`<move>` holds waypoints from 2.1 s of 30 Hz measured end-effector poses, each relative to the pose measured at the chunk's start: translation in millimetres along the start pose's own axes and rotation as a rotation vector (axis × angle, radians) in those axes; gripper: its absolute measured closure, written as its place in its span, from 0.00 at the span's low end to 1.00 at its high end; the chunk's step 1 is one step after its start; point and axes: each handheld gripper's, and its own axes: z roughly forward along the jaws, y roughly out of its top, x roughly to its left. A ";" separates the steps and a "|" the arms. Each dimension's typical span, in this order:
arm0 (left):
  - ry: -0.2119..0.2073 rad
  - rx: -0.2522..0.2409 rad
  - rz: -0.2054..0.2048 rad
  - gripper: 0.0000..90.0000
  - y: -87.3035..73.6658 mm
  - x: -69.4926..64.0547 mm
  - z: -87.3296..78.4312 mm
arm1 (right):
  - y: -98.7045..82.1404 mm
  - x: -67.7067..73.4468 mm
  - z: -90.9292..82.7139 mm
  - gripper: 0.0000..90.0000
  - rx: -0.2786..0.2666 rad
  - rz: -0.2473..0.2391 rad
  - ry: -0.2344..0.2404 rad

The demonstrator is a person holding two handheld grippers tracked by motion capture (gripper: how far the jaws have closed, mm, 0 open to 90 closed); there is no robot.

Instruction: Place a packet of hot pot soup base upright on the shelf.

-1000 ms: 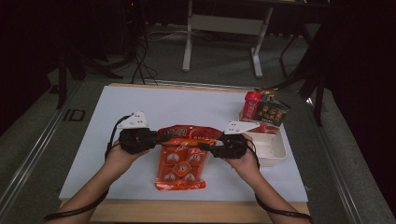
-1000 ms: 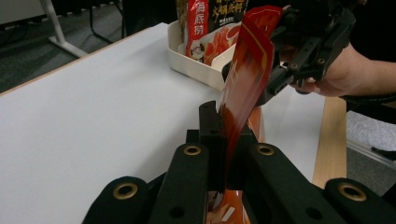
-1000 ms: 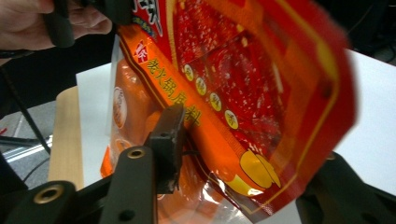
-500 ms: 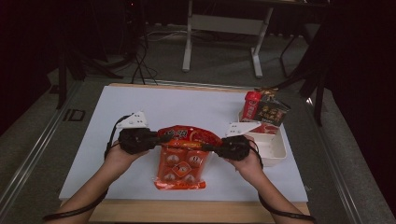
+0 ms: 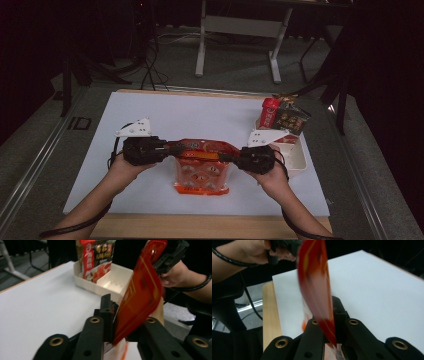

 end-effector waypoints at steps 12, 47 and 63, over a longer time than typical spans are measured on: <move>0.076 -0.052 0.005 0.39 2.8 -2.7 1.3 | 22.1 4.5 -11.8 1.00 -0.015 -0.051 -0.049; 0.153 -0.073 -0.031 0.03 -49.1 -11.1 -2.1 | 70.4 -27.2 -136.5 1.00 -0.211 -0.011 -0.291; 0.209 -0.072 -0.036 0.03 -78.6 -18.4 -9.2 | 35.3 -56.0 -182.3 1.00 -0.216 0.083 -0.431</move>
